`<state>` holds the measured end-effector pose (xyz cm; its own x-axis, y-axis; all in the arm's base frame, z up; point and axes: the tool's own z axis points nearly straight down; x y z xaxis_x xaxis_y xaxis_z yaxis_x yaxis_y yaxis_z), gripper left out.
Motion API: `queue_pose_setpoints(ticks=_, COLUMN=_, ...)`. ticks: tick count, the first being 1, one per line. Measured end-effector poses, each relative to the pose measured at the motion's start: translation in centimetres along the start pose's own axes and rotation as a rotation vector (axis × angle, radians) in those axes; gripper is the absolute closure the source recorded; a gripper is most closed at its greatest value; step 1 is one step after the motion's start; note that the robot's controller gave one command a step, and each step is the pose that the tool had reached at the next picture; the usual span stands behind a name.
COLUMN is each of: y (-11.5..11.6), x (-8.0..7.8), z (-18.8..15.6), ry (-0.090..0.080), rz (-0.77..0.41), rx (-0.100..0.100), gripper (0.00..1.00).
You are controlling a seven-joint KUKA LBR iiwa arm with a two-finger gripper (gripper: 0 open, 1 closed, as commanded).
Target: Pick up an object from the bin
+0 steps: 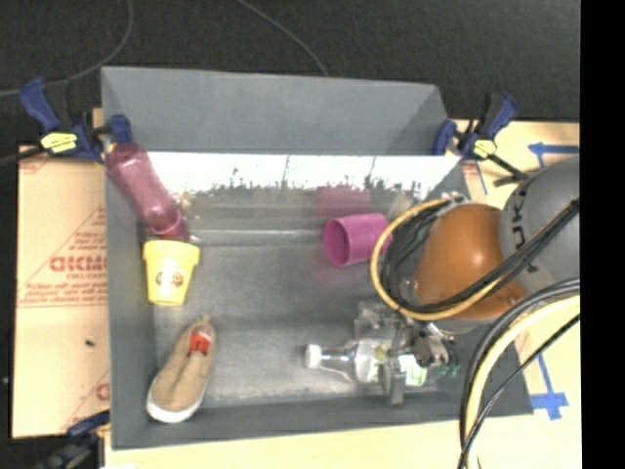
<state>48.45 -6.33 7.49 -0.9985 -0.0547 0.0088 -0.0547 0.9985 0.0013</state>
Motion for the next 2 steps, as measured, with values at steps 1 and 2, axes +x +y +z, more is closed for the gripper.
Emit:
queue_pose_setpoints(ticks=1, y=0.47, x=-0.19, z=0.42, ry=-0.016, rz=0.079, rx=0.002, gripper=1.00)
queue_pose_setpoints(ticks=2, y=0.61, x=-0.35, z=-0.14, ry=-0.021, rz=0.098, rx=0.002, gripper=1.00)
